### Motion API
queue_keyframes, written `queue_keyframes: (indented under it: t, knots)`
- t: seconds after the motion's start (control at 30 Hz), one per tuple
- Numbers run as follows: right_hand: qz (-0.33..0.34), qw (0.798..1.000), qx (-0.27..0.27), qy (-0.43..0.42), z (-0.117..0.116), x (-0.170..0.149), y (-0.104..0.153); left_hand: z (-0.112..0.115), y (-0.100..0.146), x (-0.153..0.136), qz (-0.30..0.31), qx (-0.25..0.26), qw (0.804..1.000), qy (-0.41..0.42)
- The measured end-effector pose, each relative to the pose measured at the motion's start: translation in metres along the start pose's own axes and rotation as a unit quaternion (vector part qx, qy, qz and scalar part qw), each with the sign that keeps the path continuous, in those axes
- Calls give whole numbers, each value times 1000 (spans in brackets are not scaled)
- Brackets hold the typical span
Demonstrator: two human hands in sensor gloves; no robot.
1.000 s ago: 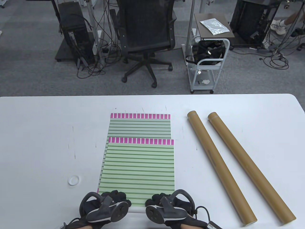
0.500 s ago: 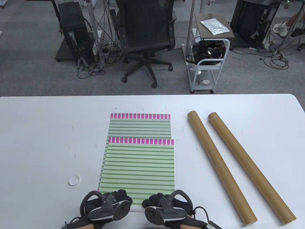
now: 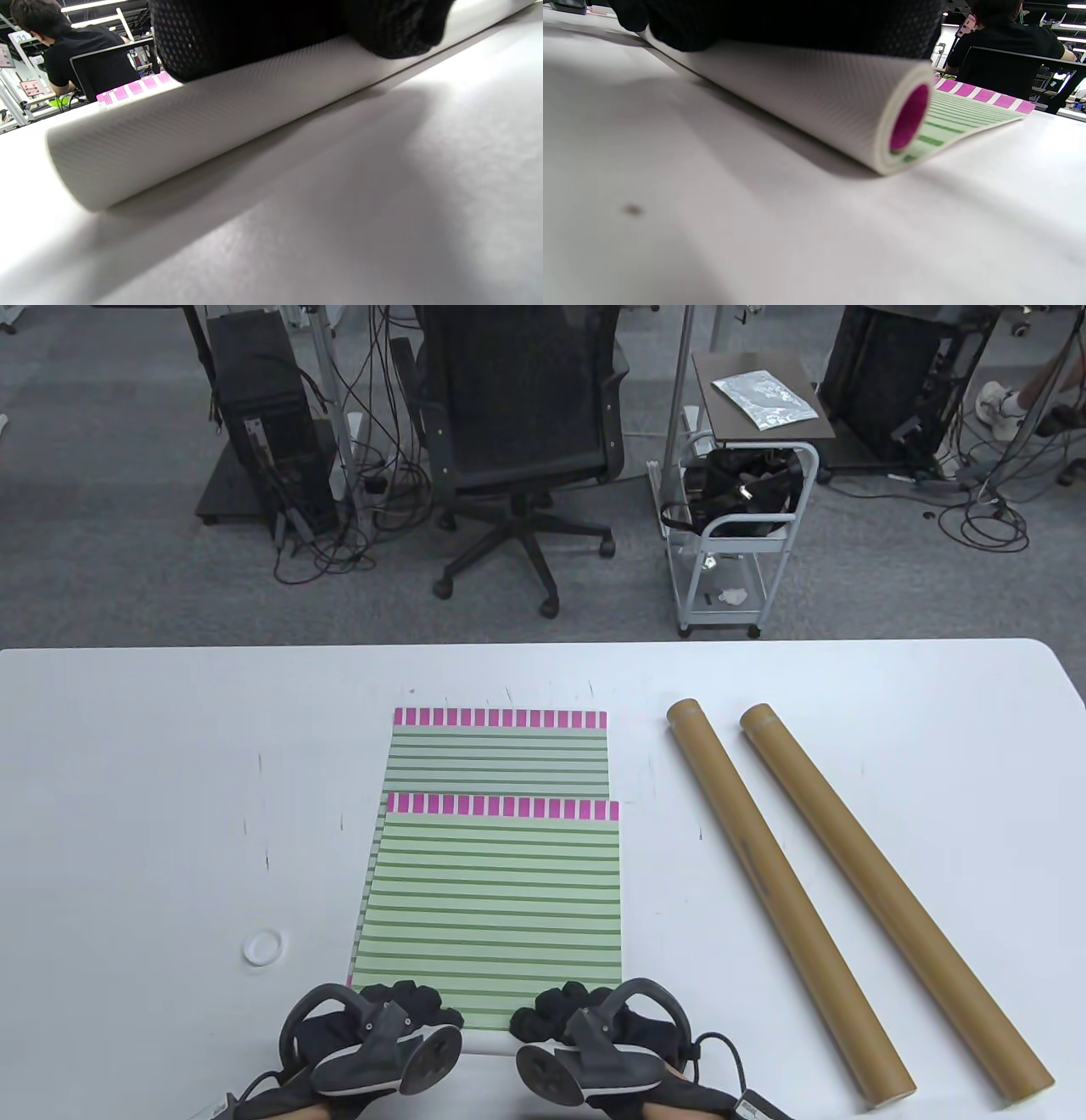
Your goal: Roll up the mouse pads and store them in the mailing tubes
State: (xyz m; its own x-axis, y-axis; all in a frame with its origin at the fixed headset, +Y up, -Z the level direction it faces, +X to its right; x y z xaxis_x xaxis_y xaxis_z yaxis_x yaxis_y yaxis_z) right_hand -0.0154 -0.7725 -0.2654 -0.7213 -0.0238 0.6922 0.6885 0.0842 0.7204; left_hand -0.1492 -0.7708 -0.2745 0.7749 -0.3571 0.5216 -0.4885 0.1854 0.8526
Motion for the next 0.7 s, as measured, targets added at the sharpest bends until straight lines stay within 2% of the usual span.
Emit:
queue_keyframes:
  t: [0.07,0.13,0.27,0.37,0.47,0.6,0.7]
  knots:
    - [10,1000,8,22,-4,3,1,0,0,0,-4,1,1000,-8]
    - [22,998,-8,66,-1,6,1,0,0,1,-7,8,1000,-16]
    - [9,999,-7,35,3,1,-1,-3,2,-2,-9,15,1000,-17]
    - [7,1000,8,11,4,-3,0,-4,6,1,17,8,999,32]
    - [-1,1000,7,1,5,-6,-1,-8,10,9,29,19,999,-7]
    - [-10,1000,5,-15,5,-11,-4,-10,12,13,41,25,999,-13]
    - [-13,1000,9,-18,4,-13,-3,-10,11,14,24,39,998,-35]
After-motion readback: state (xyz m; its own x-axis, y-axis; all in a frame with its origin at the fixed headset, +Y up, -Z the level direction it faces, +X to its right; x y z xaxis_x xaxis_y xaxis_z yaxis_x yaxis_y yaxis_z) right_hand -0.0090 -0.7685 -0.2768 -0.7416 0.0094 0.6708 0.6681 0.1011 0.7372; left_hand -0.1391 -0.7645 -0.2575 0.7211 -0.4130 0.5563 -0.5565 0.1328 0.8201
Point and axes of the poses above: the tracker on the back of each hand, its own x axis roughly to the thumb side, its own y axis roughly from the fingertips to the wrist, z = x × y, the point moved 5 cm from there along -y, roughly from the wrist to the fingertips, and after that the axes turned 8 degrees about -y, right-handed, at the moved point
